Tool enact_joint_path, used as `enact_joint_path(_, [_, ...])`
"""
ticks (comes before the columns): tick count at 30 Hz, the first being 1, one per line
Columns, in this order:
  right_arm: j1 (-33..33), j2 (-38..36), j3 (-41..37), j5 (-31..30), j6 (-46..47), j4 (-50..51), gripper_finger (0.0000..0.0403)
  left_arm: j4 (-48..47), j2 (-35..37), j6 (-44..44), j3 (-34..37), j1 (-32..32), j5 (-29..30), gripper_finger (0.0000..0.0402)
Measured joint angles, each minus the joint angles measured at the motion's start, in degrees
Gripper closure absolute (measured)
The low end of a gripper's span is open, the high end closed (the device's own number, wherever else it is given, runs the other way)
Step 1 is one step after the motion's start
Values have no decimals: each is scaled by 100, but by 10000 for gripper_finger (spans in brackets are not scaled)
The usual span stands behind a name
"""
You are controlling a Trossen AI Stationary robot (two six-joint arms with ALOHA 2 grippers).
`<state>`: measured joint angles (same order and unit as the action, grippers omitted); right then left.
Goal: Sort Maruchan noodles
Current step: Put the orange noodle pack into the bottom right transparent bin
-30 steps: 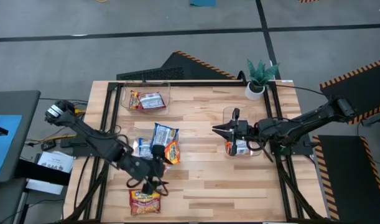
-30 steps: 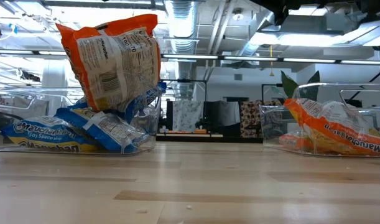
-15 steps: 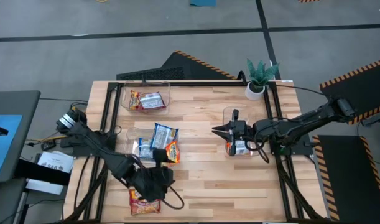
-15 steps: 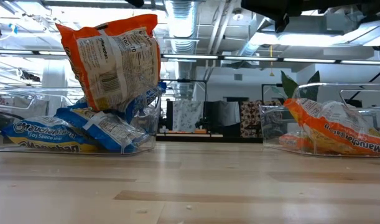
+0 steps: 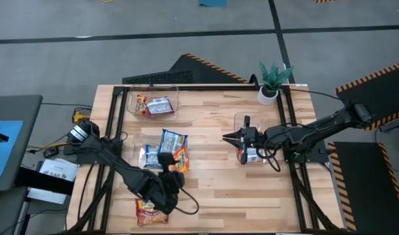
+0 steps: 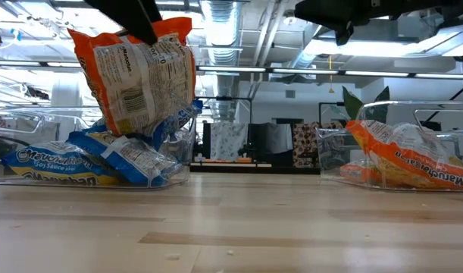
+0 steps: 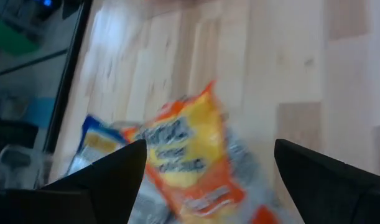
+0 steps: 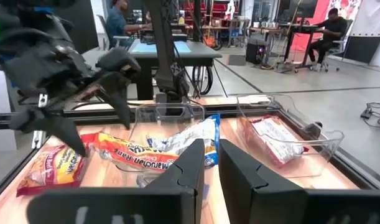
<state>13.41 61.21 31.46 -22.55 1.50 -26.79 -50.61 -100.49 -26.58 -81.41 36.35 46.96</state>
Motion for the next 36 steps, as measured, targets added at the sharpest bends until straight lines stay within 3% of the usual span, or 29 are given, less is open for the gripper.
enact_joint_path(16, [-2,-2,0,-2,4,2,332,-52,2,-366,566,-309,-314,75])
enact_joint_path(20, [-2,-2,0,-2,8,2,332,-102,2,-368,566,-316,-317,157])
enact_joint_path(25, [-2,-2,0,-2,17,4,332,-151,7,-194,566,-329,-274,347])
enact_joint_path(26, [-2,-2,0,-2,17,4,332,-143,7,-128,566,-328,-273,368])
enact_joint_path(30, [-2,-2,0,-2,17,2,332,-556,7,3,259,-327,-234,371])
enact_joint_path(36, [-2,-2,0,-2,14,4,332,-1917,47,54,-841,-163,768,371])
